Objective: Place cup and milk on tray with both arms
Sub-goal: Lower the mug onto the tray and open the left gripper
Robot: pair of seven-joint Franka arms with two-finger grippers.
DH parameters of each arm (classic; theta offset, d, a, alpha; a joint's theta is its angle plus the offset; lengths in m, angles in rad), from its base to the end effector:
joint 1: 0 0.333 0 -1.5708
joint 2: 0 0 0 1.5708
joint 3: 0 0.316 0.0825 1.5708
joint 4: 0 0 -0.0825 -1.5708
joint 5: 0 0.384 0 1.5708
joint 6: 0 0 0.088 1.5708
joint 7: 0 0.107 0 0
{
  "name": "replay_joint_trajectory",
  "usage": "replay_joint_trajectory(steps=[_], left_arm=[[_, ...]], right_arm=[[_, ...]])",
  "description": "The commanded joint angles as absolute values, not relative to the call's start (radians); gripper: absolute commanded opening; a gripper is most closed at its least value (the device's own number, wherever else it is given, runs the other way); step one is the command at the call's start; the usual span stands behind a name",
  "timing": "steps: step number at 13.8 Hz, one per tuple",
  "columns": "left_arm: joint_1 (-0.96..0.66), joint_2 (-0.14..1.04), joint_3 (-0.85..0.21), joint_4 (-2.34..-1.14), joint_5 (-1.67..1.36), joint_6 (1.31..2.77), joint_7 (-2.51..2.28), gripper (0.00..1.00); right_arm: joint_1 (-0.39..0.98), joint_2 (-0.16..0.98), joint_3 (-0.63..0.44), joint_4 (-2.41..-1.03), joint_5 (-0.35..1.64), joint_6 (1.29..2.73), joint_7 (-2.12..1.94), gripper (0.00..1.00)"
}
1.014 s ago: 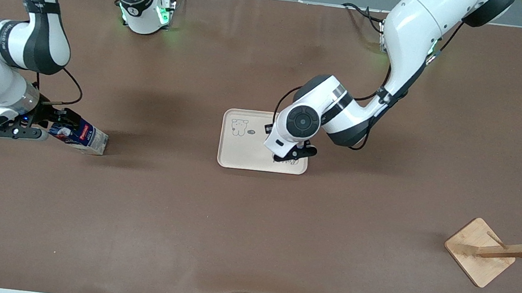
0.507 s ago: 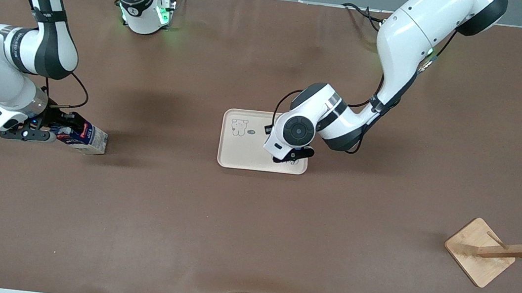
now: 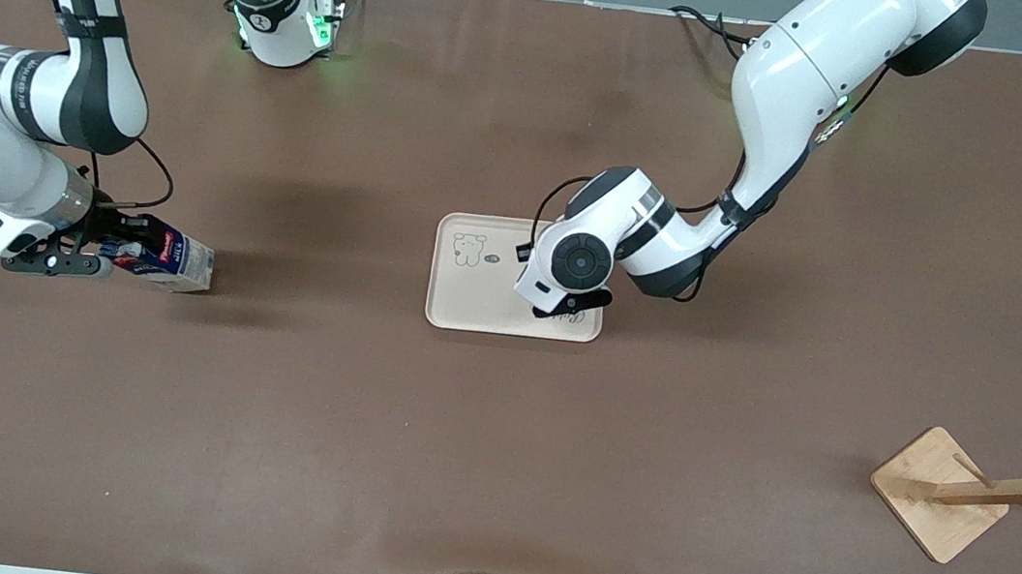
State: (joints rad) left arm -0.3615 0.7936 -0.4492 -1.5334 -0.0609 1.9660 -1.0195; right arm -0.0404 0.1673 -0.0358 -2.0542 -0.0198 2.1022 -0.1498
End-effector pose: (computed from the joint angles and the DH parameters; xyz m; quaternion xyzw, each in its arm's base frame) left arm 0.4899 -0.4620 0.2040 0.9594 0.1522 -0.2374 0.0023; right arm 0.5624 -0.0435 0.3472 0.9973 0.0423 -0.0605 0.0044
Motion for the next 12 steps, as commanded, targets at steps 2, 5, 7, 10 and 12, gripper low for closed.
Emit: replay_joint_trajectory(steps=[2, 5, 7, 10, 12], left_arm=[[-0.361, 0.804, -0.448, -1.473, -0.06, 1.953, -1.008, 1.0], [-0.342, 0.729, -0.446, -1.408, -0.051, 1.89, -1.017, 1.0], [-0.296, 0.678, -0.446, -1.352, -0.02, 1.795, -1.009, 1.0], [-0.223, 0.559, -0.446, -1.33, 0.061, 1.735, -1.002, 1.0], [-0.18, 0.499, -0.446, -1.331, 0.17, 1.706, -0.91, 1.0]], right_arm=[[0.026, 0.164, -0.035, -1.905, -0.012, 1.892, -0.068, 0.0], [0.086, 0.164, -0.029, -1.817, -0.008, 1.786, -0.06, 0.0], [0.144, 0.164, -0.029, -1.745, 0.001, 1.712, 0.006, 0.0], [0.274, 0.176, -0.029, -1.646, 0.023, 1.654, 0.19, 0.0], [0.345, 0.196, -0.031, -1.606, 0.084, 1.66, 0.296, 0.0]])
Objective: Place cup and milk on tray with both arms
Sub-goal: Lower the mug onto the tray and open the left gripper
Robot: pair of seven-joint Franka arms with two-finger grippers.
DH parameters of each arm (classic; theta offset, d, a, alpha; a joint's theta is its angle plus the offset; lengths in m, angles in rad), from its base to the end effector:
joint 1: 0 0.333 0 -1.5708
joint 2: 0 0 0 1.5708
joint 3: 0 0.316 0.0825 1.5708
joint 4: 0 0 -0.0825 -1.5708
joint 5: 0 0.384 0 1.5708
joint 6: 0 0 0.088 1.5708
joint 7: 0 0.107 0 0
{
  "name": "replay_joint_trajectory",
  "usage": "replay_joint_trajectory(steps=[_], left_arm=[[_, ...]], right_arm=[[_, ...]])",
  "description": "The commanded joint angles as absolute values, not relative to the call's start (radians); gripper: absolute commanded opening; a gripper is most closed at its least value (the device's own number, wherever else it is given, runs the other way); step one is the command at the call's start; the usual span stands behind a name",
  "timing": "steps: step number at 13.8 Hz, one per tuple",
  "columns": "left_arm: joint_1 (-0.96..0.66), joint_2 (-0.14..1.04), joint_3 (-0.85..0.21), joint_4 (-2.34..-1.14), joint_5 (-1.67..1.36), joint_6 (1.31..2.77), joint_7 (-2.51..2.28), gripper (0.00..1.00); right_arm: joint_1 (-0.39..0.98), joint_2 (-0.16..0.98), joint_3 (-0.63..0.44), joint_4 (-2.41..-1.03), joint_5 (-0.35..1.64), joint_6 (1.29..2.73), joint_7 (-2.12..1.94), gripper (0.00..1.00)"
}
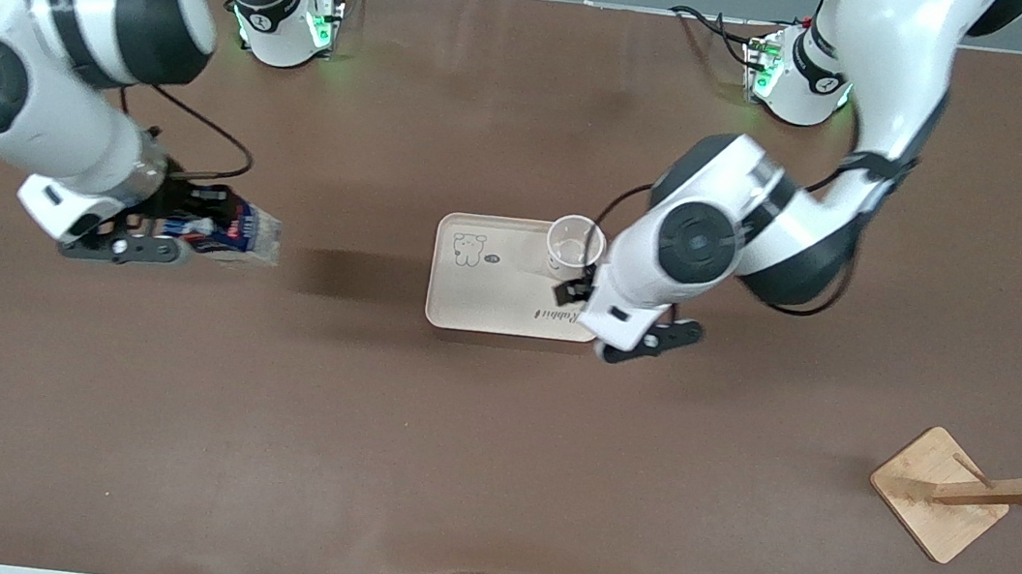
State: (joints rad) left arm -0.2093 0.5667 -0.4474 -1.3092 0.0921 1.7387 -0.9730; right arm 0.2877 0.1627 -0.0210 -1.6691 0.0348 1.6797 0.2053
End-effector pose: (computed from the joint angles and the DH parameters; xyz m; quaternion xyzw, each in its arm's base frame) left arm 0.5969 -0.3652 0.4285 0.9813 0.1729 -0.0821 0.0198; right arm 0.5735 0.1609 0.4930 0.9966 0.0274 -0.0774 0.0028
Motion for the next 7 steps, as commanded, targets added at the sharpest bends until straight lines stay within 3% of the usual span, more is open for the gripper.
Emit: replay_joint_trajectory(steps=[1, 7], left_arm=[[-0.154, 0.477, -0.448, -1.33, 0.196, 1.674, -0.866, 1.0], [0.127, 0.39, -0.465, -1.33, 0.167, 1.635, -0.757, 1.0]], right_arm=[[0.368, 0.222, -0.031, -1.568, 0.133, 1.658, 0.343, 0.0], [0.506, 0.331, -0.031, -1.427, 0.19, 1.666, 0.451, 0.0]])
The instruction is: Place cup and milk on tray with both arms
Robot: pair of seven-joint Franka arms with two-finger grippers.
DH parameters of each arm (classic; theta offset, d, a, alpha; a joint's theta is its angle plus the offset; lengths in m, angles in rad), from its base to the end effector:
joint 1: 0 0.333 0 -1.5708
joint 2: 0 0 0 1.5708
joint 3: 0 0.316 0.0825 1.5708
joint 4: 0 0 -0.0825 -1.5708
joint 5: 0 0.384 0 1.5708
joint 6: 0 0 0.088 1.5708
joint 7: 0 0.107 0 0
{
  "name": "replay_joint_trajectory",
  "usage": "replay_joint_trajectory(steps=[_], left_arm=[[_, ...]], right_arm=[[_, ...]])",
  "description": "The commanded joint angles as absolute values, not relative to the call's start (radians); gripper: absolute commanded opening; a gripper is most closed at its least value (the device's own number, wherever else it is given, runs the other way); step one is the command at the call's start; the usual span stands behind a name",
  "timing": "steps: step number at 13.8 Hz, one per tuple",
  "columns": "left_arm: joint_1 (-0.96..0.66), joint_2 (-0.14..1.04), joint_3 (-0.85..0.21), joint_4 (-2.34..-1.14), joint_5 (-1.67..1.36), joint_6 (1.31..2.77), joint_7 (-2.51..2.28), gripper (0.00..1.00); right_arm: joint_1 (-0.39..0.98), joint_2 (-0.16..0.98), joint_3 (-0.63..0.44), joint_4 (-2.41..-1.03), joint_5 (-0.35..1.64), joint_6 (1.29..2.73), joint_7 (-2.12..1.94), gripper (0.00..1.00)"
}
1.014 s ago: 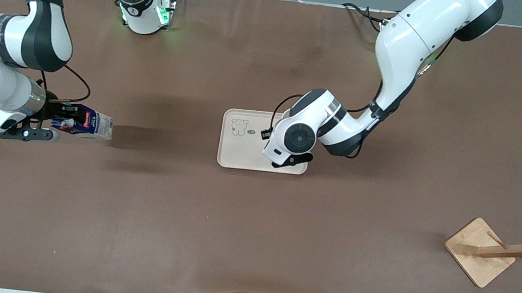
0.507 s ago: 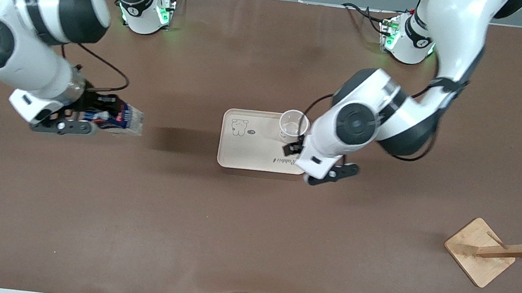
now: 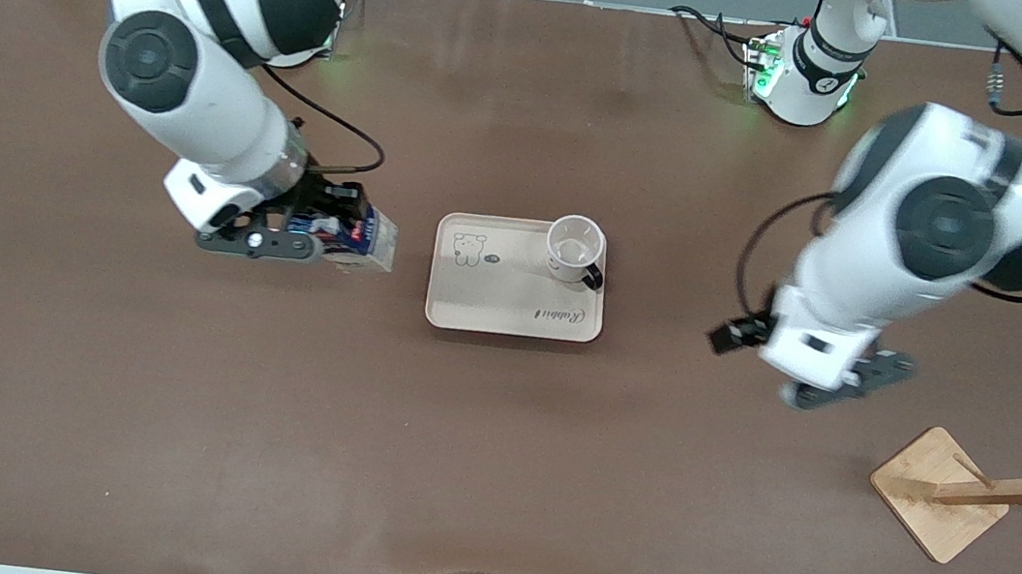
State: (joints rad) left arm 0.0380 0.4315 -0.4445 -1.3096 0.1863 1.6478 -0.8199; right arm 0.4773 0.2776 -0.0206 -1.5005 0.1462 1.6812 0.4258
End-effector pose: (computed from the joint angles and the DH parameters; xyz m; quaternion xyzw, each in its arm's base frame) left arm 0.6440 -0.1956 0.5078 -0.9771 -0.2109 0.0209 0.0169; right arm 0.5641 0.2945 0.5019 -0.9964 -0.0041 0.0732 0.0420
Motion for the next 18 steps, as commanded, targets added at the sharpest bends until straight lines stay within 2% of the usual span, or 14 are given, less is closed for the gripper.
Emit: replay_joint_trajectory(steps=[1, 4, 7, 10, 13, 18], left_arm=[[0.161, 0.376, -0.463, -1.33, 0.135, 1.628, -0.691, 1.0], [0.224, 0.342, -0.459, -1.328, 0.083, 1.612, -0.528, 1.0], [0.259, 0.301, -0.462, -1.325, 0.081, 1.612, -0.5, 1.0], [0.255, 0.249, -0.457, -1.327, 0.09, 1.612, -0.503, 1.0], [0.262, 0.245, -0.453, -1.327, 0.101, 1.608, -0.5, 1.0], [0.245, 0.221, -0.463, -1.328, 0.159, 1.58, -0.496, 1.0]], right_arm=[[0.534, 0.347, -0.031, -1.422, 0.21, 1.667, 0.475, 0.0], [0.595, 0.414, -0.031, -1.384, 0.215, 1.674, 0.596, 0.0], [0.669, 0.474, -0.032, -1.381, 0.21, 1.753, 0.675, 0.0], [0.693, 0.515, -0.032, -1.381, 0.203, 1.799, 0.673, 0.0], [0.712, 0.543, -0.032, -1.388, 0.166, 1.858, 0.672, 0.0], [0.701, 0.56, -0.034, -1.416, 0.132, 1.874, 0.67, 0.0]])
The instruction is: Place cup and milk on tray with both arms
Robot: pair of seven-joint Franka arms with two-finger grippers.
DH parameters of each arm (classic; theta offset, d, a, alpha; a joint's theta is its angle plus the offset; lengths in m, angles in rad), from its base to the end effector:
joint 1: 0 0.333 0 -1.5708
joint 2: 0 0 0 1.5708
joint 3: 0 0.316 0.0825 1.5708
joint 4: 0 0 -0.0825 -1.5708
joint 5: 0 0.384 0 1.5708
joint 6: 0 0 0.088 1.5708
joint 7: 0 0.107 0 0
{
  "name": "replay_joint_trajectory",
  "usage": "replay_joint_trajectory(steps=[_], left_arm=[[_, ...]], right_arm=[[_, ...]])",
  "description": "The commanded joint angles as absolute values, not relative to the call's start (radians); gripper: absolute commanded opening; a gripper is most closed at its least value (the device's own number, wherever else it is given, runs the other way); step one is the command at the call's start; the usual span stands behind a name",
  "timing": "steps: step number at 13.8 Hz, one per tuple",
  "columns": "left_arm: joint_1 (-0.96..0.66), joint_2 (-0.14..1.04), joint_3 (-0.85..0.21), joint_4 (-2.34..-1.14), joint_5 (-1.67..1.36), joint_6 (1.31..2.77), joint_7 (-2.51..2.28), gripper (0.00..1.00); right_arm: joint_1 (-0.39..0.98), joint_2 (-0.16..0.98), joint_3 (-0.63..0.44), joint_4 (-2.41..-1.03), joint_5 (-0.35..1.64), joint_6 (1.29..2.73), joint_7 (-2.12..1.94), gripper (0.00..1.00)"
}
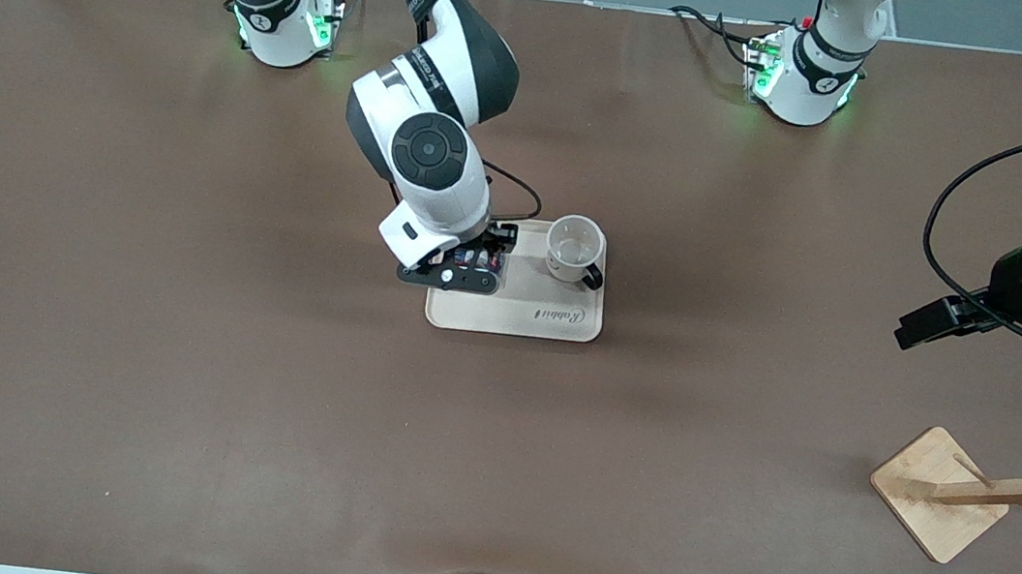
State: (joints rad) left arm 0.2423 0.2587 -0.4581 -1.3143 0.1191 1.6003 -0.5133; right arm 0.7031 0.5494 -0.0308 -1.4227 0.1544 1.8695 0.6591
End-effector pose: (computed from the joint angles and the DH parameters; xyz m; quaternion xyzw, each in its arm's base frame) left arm 0.6247 -0.0835 0.6083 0.9874 0.1560 0.0257 0.0065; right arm 0.5364 0.4468 0.3707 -0.9965 0.0180 0.0798 0.0191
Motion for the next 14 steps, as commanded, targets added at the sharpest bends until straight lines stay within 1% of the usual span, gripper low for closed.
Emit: replay_joint_trajectory(steps=[1, 4, 6, 7, 8, 9, 11, 14], left_arm=[[0.241, 0.215, -0.459, -1.328, 0.16, 1.557, -0.495, 1.0], [0.227, 0.184, -0.456, -1.335, 0.161, 1.526, -0.495, 1.0], [0.226, 0.164, -0.443, -1.336, 0.16, 1.5, -0.486, 1.0], [0.204, 0.155, -0.401, -1.342, 0.156, 1.497, -0.436, 1.0], [0.149, 0.129, -0.331, -1.365, 0.153, 1.496, -0.351, 1.0], [0.108, 0.109, -0.257, -1.38, 0.141, 1.496, -0.254, 1.0], [0.069, 0.075, -0.197, -1.408, 0.135, 1.496, -0.117, 1.0], [0.043, 0.009, -0.143, -1.486, 0.097, 1.499, -0.106, 1.0]], right_arm=[[0.701, 0.563, -0.034, -1.426, 0.127, 1.884, 0.667, 0.0], [0.703, 0.565, -0.032, -1.471, 0.126, 1.939, 0.667, 0.0], [0.71, 0.572, -0.034, -1.476, 0.124, 1.96, 0.667, 0.0], [0.704, 0.572, -0.034, -1.477, 0.124, 1.96, 0.669, 0.0], [0.701, 0.572, -0.034, -1.476, 0.124, 1.96, 0.678, 0.35], [0.709, 0.575, -0.034, -1.477, 0.126, 1.963, 0.686, 0.99], [0.715, 0.578, -0.034, -1.476, 0.123, 1.96, 0.689, 1.0], [0.712, 0.577, -0.034, -1.47, 0.124, 1.957, 0.689, 1.0]])
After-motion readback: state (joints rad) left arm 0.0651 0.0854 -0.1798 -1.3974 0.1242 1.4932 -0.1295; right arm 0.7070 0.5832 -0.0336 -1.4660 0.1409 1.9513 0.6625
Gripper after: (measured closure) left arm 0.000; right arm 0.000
